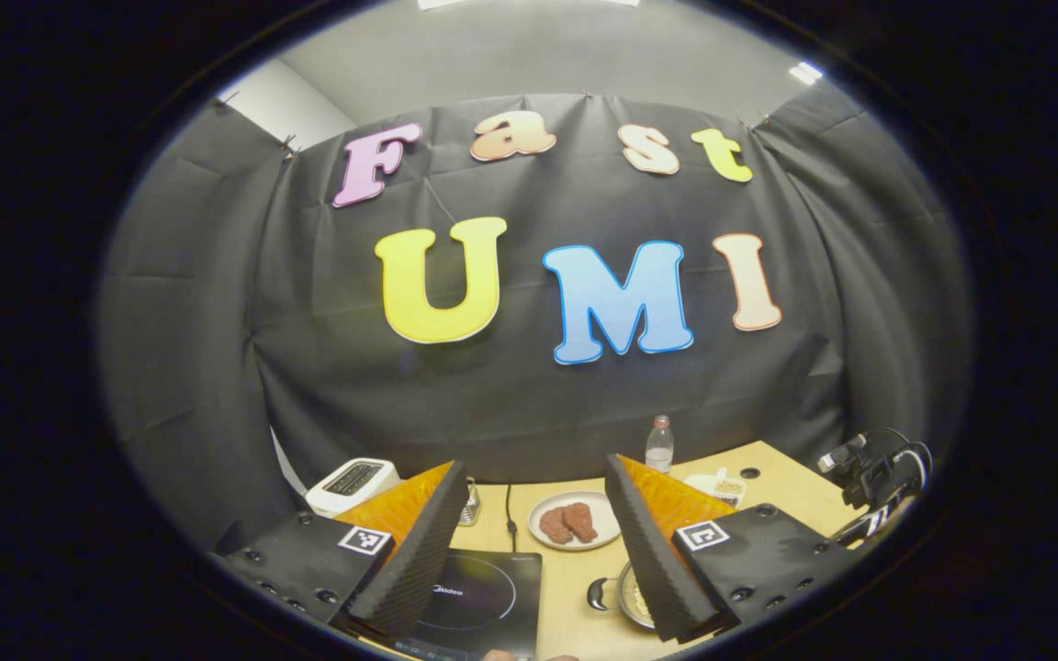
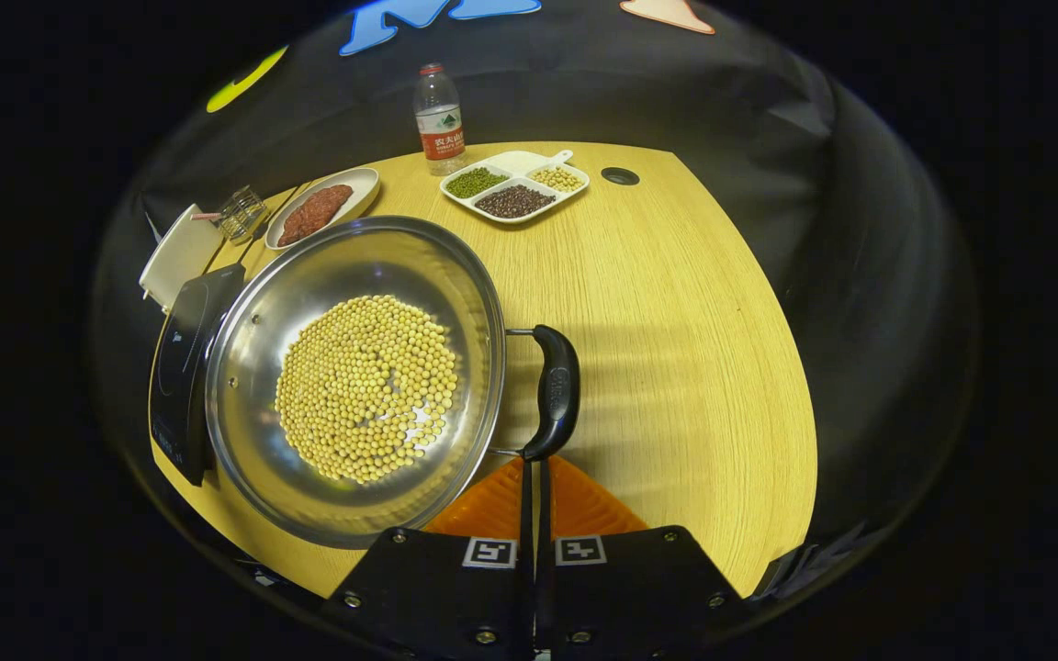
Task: First push the handle of the pot to place it horizontally, then grasp the pot with both hands and set it on the induction cooktop.
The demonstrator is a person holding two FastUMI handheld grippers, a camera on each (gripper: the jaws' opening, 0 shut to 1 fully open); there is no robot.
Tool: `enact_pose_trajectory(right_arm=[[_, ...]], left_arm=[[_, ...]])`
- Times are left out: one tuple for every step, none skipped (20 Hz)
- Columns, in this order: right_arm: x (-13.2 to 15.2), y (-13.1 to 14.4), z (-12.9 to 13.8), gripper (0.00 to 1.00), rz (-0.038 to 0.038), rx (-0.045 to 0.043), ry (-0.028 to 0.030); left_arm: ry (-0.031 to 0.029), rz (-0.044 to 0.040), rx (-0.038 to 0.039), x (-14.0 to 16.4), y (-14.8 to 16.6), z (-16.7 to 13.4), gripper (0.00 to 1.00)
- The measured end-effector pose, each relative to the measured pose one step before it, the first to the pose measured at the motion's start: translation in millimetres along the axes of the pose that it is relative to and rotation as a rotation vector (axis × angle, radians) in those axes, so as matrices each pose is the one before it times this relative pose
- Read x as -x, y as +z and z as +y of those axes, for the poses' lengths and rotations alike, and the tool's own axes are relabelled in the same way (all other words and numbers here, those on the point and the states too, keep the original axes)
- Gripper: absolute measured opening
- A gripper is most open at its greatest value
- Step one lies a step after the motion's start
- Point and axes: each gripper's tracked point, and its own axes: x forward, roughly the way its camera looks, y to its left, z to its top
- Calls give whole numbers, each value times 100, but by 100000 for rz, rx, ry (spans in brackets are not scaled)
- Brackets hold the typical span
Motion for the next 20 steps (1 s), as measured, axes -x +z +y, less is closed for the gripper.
enact_pose_trajectory(right_arm=[[-95,177,-89,1,-248,465,-477],[-135,111,-6,1,-56,206,-439],[69,87,-6,1,-16,211,-550],[156,29,-30,1,-379,115,-614],[230,-62,-69,1,-724,169,-799],[430,31,11,1,-1033,-169,-674],[482,78,-76,1,-1966,-411,-776],[804,325,1,1,-2766,-514,-627],[872,314,-69,10,-2936,-674,-556],[741,244,43,18,-2810,-1241,-492],[949,376,233,36,-2789,-1650,416],[847,430,399,53,-2802,-1893,744],[554,175,207,83,-2565,-1980,-113],[619,284,289,98,-2375,-1947,831],[387,103,347,100,-2171,-1551,552],[307,212,150,100,-1790,-786,65],[83,128,31,100,-1564,-212,-437],[102,207,-109,100,-1342,48,-1006],[-25,128,-73,100,-1010,238,-776],[-13,218,168,100,-979,27,320]], left_arm=[[-117,277,196,-43,-197,-54,97],[-107,200,171,-161,-104,101,97],[-318,255,233,-149,-250,68,97],[-396,131,415,-115,1,151,97],[-547,76,533,-54,-160,85,97],[-890,213,728,-52,-151,81,97],[-1037,362,683,72,-293,48,97],[-1253,290,510,47,-197,34,97],[-1413,315,409,94,-433,75,97],[-1795,1029,519,-88,-399,-44,97],[-2436,1617,1058,-77,-682,-234,97],[-2970,2239,1489,-29,-867,-393,94],[-2641,2614,1447,-107,-1203,-354,100],[-3341,3597,1478,-137,-1297,-577,97],[-2912,3700,1303,-436,-1366,-389,96],[-2906,3515,1040,-526,-1476,-528,99],[-2752,4300,719,-670,-1526,-455,99],[-2536,4748,800,-806,-1559,-556,97],[-1808,4672,799,-886,-1455,-413,97],[-747,3801,969,-1086,-1146,-216,98]])
